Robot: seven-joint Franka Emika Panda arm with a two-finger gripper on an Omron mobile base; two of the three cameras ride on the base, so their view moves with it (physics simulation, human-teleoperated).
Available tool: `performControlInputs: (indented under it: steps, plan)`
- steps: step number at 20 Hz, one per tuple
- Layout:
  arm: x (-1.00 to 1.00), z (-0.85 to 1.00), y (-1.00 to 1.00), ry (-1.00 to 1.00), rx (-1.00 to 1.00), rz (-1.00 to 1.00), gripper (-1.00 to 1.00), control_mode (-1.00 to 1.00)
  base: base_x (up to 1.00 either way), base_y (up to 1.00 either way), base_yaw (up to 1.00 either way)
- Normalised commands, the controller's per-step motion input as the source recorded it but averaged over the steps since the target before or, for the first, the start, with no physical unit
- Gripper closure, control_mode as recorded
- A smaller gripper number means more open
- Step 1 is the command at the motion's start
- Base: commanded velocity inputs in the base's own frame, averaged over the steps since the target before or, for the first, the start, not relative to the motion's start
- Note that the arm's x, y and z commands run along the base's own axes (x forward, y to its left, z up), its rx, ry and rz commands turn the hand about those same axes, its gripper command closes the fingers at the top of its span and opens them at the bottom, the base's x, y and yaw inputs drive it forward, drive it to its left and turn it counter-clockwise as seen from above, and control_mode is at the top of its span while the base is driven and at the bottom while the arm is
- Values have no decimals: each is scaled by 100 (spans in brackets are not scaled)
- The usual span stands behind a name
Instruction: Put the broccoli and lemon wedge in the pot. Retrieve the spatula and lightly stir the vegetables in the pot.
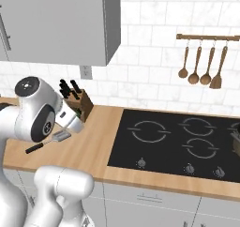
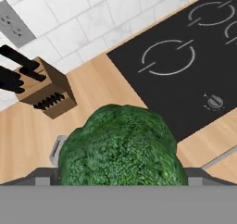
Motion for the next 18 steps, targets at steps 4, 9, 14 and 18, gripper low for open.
performControlInputs:
  steps: [4,9,14,18]
  plan:
    - [1,61,-5,25,-3,8,100,-100,0,0,0]
    - [0,1,0,1,0,0,100,-100,0,0,0]
    - [0,0,0,0,0,0,100,-100,0,0,0]
    - [0,0,0,0,0,0,100,-100,0,0,0]
